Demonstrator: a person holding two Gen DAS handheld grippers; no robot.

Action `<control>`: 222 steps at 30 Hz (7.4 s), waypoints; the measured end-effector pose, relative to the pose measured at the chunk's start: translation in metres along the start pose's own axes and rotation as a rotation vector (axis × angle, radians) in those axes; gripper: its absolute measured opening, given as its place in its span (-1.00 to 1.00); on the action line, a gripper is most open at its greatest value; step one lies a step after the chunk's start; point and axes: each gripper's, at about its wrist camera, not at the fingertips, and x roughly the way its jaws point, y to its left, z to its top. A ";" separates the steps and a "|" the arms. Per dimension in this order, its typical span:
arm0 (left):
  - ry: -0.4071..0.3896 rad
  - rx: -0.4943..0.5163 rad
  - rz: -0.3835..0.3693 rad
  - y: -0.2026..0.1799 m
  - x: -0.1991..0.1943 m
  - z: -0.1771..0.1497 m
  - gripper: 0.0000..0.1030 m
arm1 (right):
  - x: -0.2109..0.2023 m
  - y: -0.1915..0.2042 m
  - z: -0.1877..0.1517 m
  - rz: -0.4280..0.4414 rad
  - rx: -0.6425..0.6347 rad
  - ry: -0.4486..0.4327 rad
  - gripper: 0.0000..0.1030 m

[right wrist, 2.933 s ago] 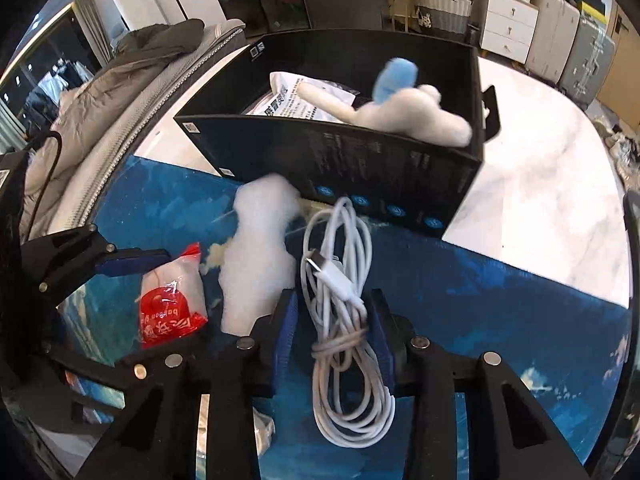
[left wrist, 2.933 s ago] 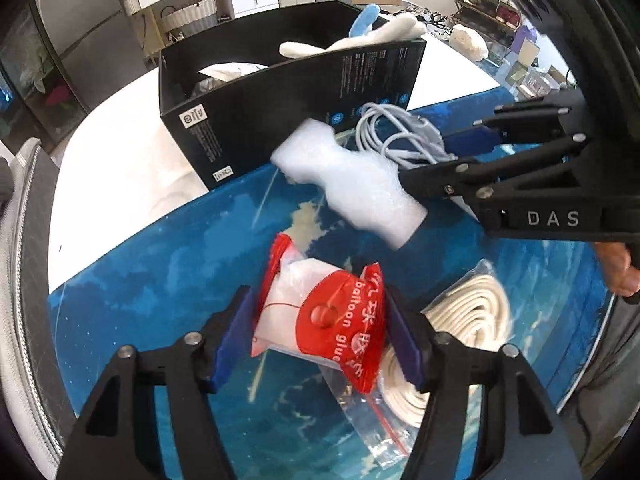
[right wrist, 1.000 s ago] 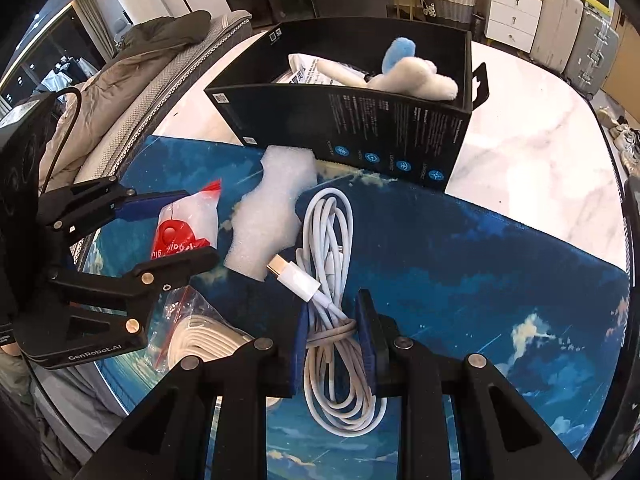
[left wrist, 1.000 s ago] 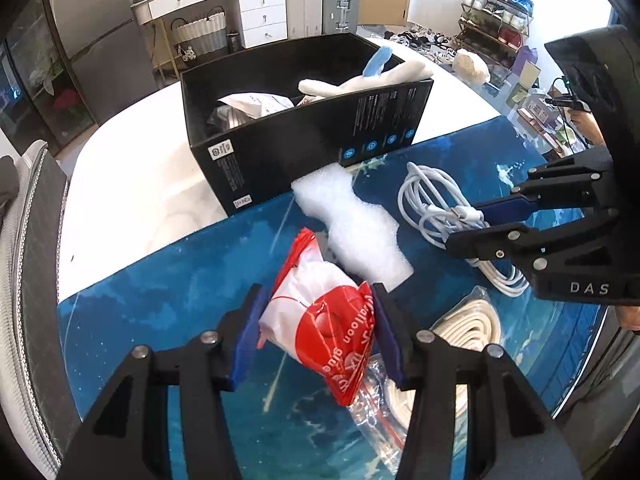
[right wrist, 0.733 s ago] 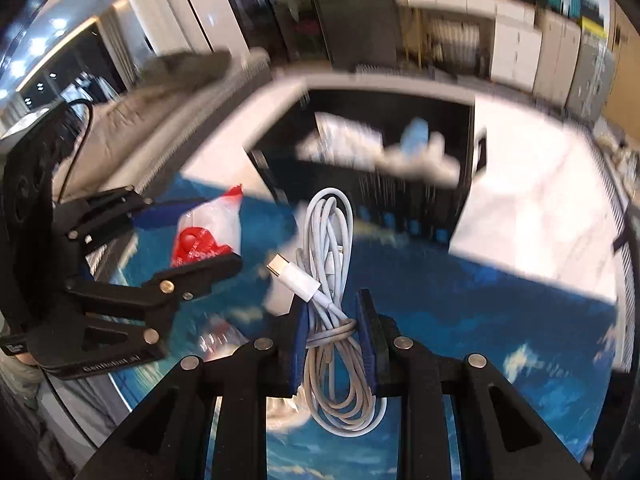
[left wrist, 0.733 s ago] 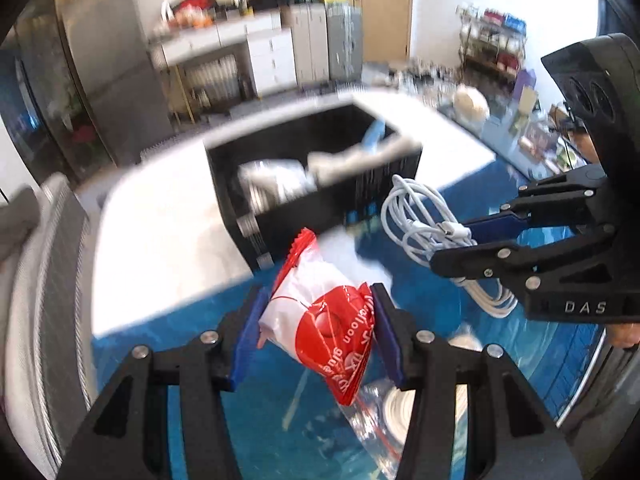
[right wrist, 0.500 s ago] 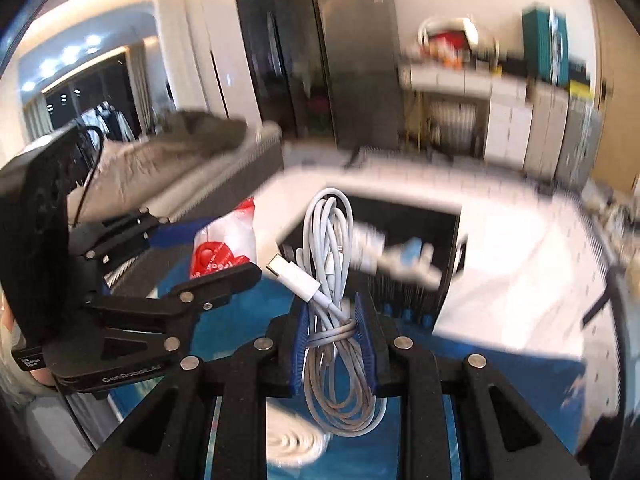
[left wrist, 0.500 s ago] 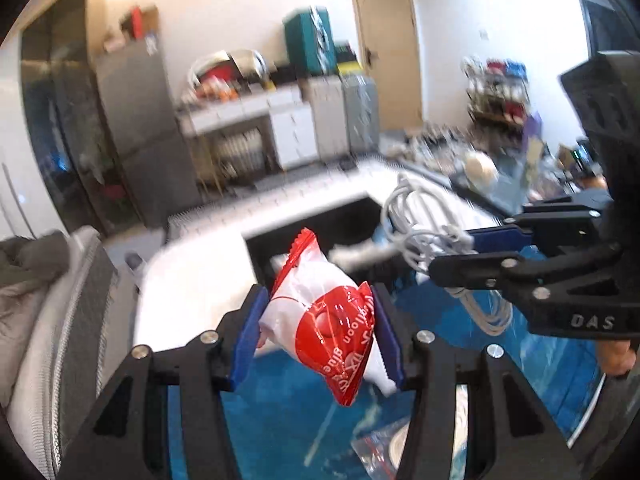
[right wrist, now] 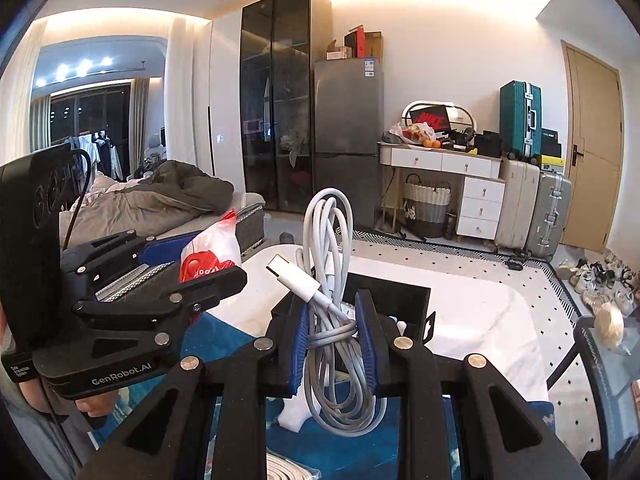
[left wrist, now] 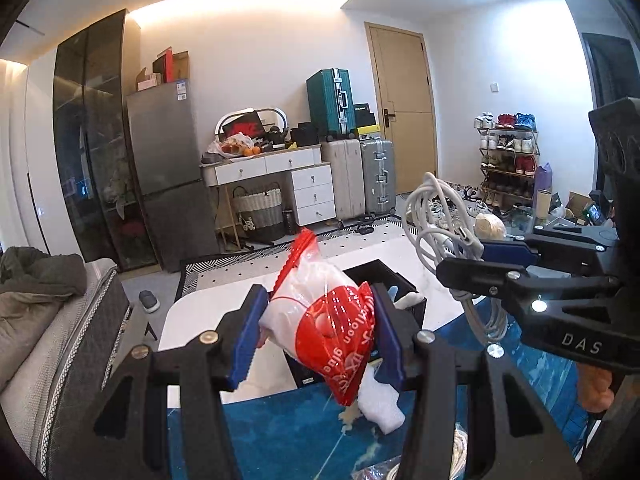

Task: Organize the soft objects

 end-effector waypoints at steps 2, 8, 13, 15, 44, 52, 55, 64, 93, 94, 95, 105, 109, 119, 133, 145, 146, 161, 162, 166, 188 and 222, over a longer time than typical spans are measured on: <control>0.004 -0.003 0.002 0.000 0.000 0.000 -0.01 | -0.003 0.001 -0.001 -0.006 0.001 -0.002 -0.55; 0.006 -0.008 0.011 -0.009 -0.003 0.003 -0.01 | -0.001 -0.004 -0.001 -0.003 0.020 -0.003 -0.55; -0.022 -0.037 0.004 -0.009 -0.006 0.018 -0.01 | -0.002 -0.006 0.002 0.008 0.054 -0.006 -0.55; -0.041 -0.055 -0.004 -0.008 -0.007 0.028 -0.01 | -0.001 -0.008 0.008 0.007 0.070 -0.012 -0.55; -0.013 -0.164 0.067 0.029 0.074 0.057 -0.01 | 0.080 -0.037 0.084 -0.117 0.097 -0.019 -0.55; 0.134 -0.197 0.053 0.032 0.114 0.054 -0.01 | 0.129 -0.056 0.090 -0.145 0.144 0.141 -0.55; 0.256 -0.243 0.013 0.036 0.137 0.049 -0.01 | 0.153 -0.066 0.087 -0.131 0.183 0.242 -0.55; 0.441 -0.217 -0.022 0.022 0.183 0.031 -0.01 | 0.208 -0.085 0.054 -0.089 0.255 0.486 -0.55; 0.578 -0.169 -0.133 0.014 0.186 0.014 0.31 | 0.199 -0.100 0.024 0.052 0.368 0.583 -0.51; 0.569 -0.154 -0.136 0.015 0.178 0.015 0.33 | 0.192 -0.100 0.025 0.057 0.362 0.578 -0.51; 0.563 -0.142 -0.146 0.016 0.170 0.016 0.38 | 0.186 -0.100 0.026 0.063 0.353 0.573 -0.51; 0.611 0.160 -0.409 -0.041 0.080 -0.028 0.74 | 0.135 -0.057 -0.023 0.138 0.188 0.718 -0.48; 0.708 0.273 -0.474 -0.076 0.075 -0.074 0.74 | 0.144 -0.047 -0.050 0.147 0.193 0.781 -0.48; 0.749 0.267 -0.579 -0.096 0.078 -0.086 -0.11 | 0.160 -0.034 -0.054 0.119 0.175 0.780 -0.29; 0.788 0.022 -0.292 0.011 0.091 -0.075 -0.25 | 0.209 -0.005 -0.056 0.143 0.206 0.768 0.22; 0.813 0.085 -0.258 -0.028 0.091 -0.082 0.49 | 0.224 0.013 -0.058 0.043 0.125 0.772 0.17; 0.810 0.080 -0.255 -0.029 0.090 -0.082 0.49 | 0.221 0.013 -0.060 0.028 0.105 0.782 0.02; 0.825 0.187 -0.321 -0.077 0.116 -0.069 0.10 | 0.163 -0.031 -0.077 0.094 0.075 0.839 -0.09; 0.829 0.165 -0.332 -0.078 0.118 -0.065 -0.28 | 0.160 -0.031 -0.082 0.101 0.077 0.834 -0.06; 0.791 0.113 -0.236 -0.072 0.136 -0.055 -0.32 | 0.160 -0.026 -0.089 0.096 0.058 0.825 0.01; 0.819 0.069 -0.244 -0.045 0.121 -0.080 -0.17 | 0.142 -0.060 -0.090 0.064 0.107 0.815 0.01; 0.120 0.056 -0.099 -0.013 0.022 0.000 -0.36 | 0.032 -0.005 -0.003 0.022 -0.051 0.090 -0.27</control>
